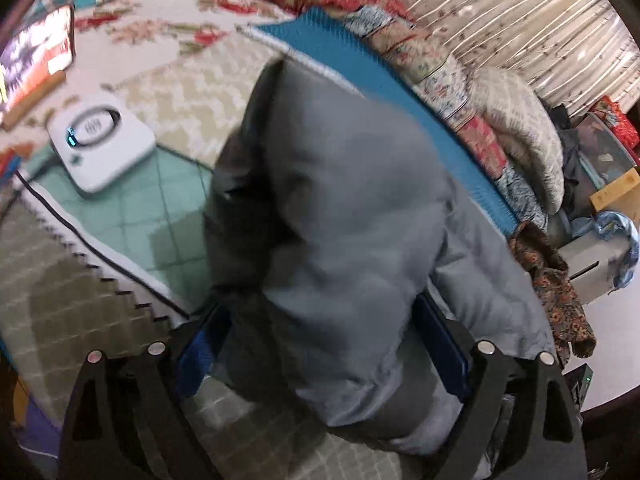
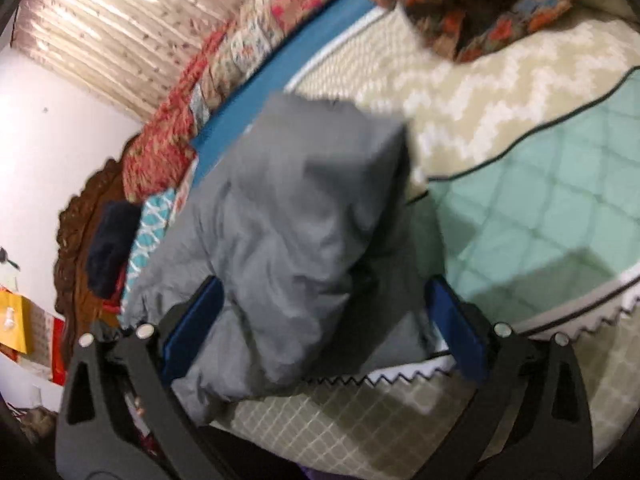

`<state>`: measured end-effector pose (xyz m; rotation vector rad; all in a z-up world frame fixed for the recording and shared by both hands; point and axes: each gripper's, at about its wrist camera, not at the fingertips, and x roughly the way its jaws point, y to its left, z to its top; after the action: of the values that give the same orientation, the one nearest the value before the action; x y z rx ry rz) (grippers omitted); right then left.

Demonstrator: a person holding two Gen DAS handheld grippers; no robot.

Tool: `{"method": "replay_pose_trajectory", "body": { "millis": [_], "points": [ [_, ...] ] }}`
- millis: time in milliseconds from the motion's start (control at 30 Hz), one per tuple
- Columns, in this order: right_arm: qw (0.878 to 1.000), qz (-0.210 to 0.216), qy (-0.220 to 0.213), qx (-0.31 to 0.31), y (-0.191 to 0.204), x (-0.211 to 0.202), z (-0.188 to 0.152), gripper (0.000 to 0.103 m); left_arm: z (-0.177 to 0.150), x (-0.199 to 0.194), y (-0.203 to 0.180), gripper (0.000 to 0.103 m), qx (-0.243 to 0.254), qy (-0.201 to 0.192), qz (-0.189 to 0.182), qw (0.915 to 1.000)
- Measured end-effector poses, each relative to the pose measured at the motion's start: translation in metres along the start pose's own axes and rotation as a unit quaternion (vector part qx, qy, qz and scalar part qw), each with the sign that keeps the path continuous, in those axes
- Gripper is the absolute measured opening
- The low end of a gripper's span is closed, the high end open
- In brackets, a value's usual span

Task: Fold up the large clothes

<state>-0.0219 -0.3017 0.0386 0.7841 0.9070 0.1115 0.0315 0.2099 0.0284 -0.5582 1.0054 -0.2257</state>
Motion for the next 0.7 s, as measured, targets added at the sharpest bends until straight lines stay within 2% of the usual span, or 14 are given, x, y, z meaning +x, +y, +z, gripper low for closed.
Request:
{"method": "replay_pose_trajectory", "body": {
  "millis": [133,200,233,267,333,433,533,700],
  "points": [
    [0.999,-0.014,0.022,-0.038,0.032,0.026,-0.001,0.098,-0.004,-0.001,-0.025,0.000,0.014,-0.007,-0.020,0.9997],
    [0.996,-0.023,0.053,-0.073,0.051,0.045,-0.004,0.091,-0.011,-0.002,-0.046,0.000,0.042,-0.007,-0.030,0.9986],
    [0.993,-0.022,0.067,-0.096,0.067,0.055,-0.007,0.068,-0.014,0.000,-0.057,0.020,0.059,-0.004,-0.023,0.9980],
    [0.990,-0.020,0.076,-0.115,0.081,0.062,-0.009,0.037,-0.016,0.004,-0.069,0.037,0.083,0.001,-0.011,0.9965],
    [0.985,-0.010,0.081,-0.149,0.113,0.073,-0.004,0.025,-0.010,0.003,-0.082,0.052,0.091,-0.008,-0.011,0.9958],
    [0.978,-0.003,0.056,-0.202,0.167,0.076,0.019,0.020,0.018,-0.010,-0.092,0.058,0.079,-0.043,-0.038,0.9952],
    [0.967,0.021,0.013,-0.254,0.236,0.079,0.059,0.020,0.067,-0.025,-0.105,0.058,0.080,-0.085,-0.056,0.9916],
    [0.933,0.055,-0.080,-0.348,0.374,0.099,0.141,0.020,0.156,-0.053,-0.119,0.058,0.087,-0.174,-0.055,0.9793]
  ]
}}
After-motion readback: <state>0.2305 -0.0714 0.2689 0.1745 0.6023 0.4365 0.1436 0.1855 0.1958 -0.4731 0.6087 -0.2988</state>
